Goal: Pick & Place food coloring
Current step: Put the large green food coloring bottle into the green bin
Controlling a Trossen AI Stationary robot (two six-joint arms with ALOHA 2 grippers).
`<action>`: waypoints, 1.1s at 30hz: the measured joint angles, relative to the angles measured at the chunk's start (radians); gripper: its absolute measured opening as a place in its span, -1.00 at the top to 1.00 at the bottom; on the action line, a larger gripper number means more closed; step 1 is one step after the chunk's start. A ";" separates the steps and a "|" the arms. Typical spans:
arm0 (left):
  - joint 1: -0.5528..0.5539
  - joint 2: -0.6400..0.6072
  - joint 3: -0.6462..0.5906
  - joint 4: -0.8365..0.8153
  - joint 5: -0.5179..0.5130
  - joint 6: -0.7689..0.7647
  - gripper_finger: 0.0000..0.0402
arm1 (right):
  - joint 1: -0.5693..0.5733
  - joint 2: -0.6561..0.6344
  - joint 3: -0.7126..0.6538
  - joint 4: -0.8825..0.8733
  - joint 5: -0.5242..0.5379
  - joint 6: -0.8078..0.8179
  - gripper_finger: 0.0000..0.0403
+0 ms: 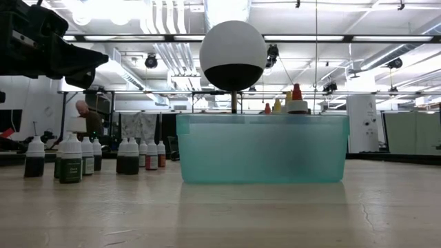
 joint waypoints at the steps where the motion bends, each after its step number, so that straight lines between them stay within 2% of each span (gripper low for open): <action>1: 0.000 0.000 0.000 0.000 0.000 0.000 1.00 | 0.000 0.002 0.001 0.001 0.000 0.000 0.96; 14: 0.000 0.000 0.000 0.000 0.000 0.000 1.00 | 0.000 0.035 -0.004 0.006 0.000 0.000 0.95; 17: 0.000 0.000 0.000 0.000 0.000 0.000 1.00 | 0.000 0.039 -0.006 0.008 0.000 0.004 0.89; 33: 0.000 0.000 0.000 0.000 0.000 0.000 1.00 | -0.006 0.043 -0.077 0.074 0.022 0.018 0.00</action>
